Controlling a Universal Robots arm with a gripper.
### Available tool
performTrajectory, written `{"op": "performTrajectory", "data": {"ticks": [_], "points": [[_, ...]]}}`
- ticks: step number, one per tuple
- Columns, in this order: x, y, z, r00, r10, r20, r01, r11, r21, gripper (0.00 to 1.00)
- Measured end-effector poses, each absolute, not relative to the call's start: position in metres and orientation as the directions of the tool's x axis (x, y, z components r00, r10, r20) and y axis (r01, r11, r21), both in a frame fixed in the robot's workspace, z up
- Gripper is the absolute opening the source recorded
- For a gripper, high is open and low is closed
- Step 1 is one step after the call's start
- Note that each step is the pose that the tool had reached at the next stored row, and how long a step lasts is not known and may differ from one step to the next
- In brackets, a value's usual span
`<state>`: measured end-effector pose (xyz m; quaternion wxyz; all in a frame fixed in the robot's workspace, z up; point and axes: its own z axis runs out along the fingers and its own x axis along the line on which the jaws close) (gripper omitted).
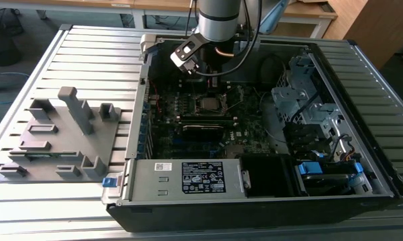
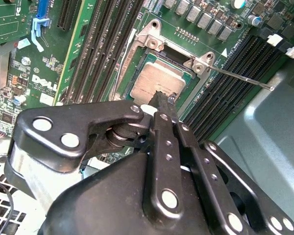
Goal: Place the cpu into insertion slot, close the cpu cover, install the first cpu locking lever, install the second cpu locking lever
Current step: 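Close the cpu cover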
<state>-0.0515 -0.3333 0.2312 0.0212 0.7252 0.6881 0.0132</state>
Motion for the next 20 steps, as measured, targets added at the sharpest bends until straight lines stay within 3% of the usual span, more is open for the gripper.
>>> {"op": "performTrajectory", "data": {"ticks": [20], "points": [[-0.0515,-0.3333,0.2368,0.053,0.999,-0.010,0.997,-0.052,0.049,0.10]]}}
